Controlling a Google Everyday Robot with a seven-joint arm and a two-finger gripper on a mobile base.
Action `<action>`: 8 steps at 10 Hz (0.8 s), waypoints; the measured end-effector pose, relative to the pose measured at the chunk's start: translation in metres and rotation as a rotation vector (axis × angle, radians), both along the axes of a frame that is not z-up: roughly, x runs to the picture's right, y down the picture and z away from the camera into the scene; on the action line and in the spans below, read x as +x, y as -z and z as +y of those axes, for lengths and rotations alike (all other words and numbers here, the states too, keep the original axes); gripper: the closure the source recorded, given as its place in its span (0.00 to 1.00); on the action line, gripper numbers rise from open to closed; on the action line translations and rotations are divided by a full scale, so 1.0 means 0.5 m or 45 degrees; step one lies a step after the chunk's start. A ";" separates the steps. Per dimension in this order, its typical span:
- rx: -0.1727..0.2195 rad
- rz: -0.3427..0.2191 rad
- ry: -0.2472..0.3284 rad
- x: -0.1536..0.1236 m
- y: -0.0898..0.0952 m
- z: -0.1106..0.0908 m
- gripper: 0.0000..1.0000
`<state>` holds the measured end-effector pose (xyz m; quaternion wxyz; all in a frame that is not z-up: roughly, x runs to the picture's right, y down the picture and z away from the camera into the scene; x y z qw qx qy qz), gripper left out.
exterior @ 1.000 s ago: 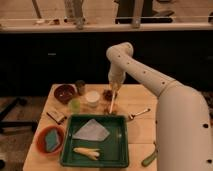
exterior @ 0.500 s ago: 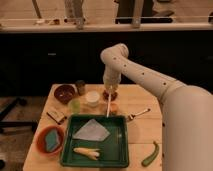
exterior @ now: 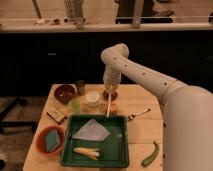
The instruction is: Place brush in purple bowl
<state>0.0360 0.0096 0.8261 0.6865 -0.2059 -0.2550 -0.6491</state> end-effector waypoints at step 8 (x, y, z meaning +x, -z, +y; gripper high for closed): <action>0.011 -0.125 0.160 -0.158 0.014 -0.007 1.00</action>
